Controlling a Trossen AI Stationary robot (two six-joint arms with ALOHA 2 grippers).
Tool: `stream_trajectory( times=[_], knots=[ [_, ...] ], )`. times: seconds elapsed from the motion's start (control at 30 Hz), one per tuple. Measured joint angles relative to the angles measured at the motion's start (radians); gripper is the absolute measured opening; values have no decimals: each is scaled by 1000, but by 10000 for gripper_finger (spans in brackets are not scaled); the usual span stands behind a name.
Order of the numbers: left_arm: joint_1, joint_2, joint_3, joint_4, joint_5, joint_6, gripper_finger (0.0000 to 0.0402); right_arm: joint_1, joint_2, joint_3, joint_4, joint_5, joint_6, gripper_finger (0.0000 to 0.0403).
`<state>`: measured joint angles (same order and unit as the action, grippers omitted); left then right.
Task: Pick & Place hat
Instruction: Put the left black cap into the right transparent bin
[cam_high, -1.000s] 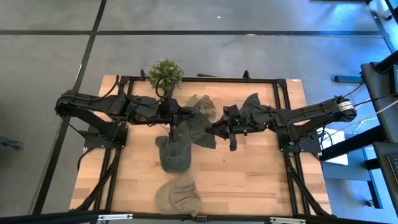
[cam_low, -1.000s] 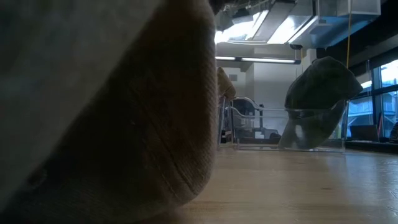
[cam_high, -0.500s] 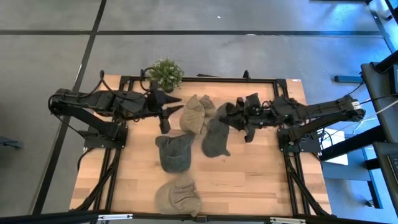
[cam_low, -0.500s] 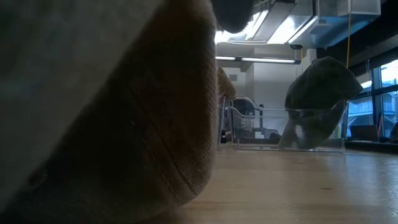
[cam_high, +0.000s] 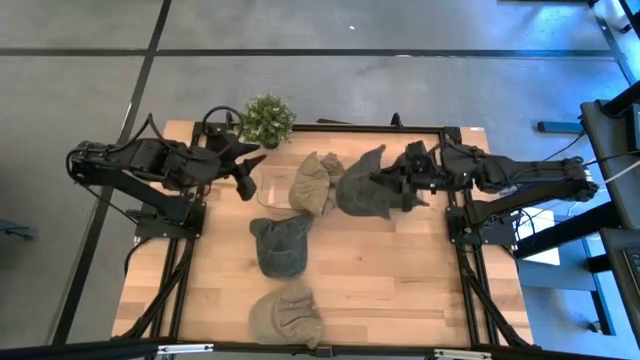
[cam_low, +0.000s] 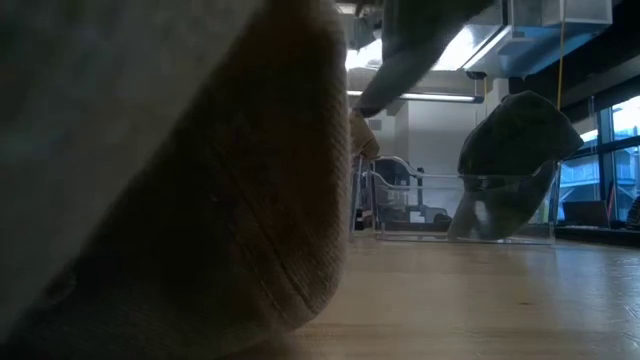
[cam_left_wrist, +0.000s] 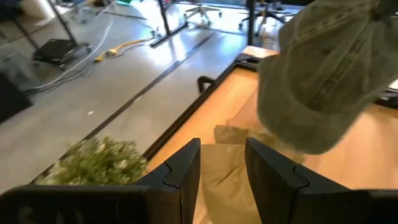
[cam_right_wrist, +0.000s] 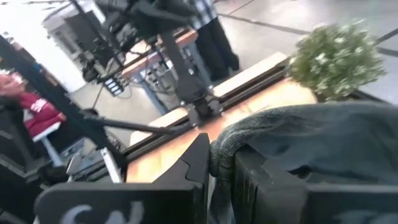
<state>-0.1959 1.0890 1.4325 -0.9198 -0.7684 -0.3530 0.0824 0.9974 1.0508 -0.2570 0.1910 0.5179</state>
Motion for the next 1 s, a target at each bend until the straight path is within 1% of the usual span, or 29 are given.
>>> stream_trajectory(
  times=[0.1, 0.37, 0.53, 0.63, 0.73, 0.87, 1.0],
  knots=[
    [0, -18, -33, -9, -25, -25, 123, -26, -15, 0, 9, -11, -3, 37],
    [0, -56, -124, -5, -27, -96, 119, -67, -47, 0, -24, -53, -26, 37],
    [0, -67, -165, -5, -61, -127, 119, -83, -40, 0, -193, -55, -25, 37],
    [0, -66, -167, -13, -75, -140, 119, -96, -29, 0, -285, -52, -25, 37],
    [0, -62, -167, -12, -77, -140, 119, -108, -24, 0, -316, -31, -34, 37],
    [0, -63, -167, -12, -79, -140, 119, -121, -25, 0, -315, 16, -62, 37],
    [0, -63, -167, -12, -79, -142, 119, -138, -32, 0, -310, 24, -78, 37]
  ],
)
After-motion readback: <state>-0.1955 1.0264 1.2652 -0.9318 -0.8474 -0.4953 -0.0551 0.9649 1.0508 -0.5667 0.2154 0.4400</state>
